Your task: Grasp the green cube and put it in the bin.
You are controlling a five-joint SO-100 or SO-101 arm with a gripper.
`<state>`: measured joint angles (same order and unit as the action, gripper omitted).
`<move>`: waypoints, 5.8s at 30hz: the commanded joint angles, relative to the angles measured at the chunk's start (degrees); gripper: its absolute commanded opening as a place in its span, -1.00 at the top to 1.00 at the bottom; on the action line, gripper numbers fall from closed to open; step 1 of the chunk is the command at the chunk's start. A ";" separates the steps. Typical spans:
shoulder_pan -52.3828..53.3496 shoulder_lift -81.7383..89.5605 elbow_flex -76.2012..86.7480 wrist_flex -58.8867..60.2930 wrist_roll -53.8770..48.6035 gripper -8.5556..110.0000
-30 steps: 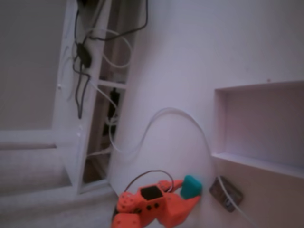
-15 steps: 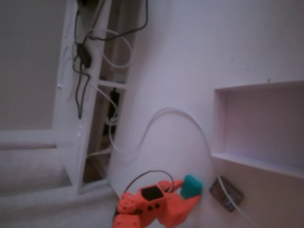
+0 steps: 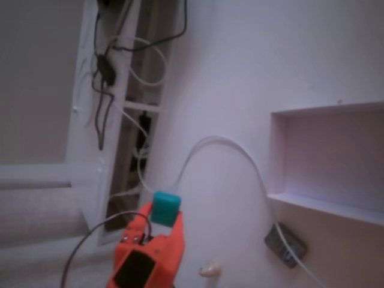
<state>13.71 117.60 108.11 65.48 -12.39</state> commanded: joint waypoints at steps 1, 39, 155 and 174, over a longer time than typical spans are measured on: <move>12.22 3.34 -2.81 6.94 -4.31 1.00; 2.20 16.44 11.87 -13.45 4.04 0.33; -20.48 71.98 60.38 10.99 5.10 1.00; -20.48 71.98 60.38 10.99 5.10 1.00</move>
<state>-6.59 189.14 168.57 76.38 -7.56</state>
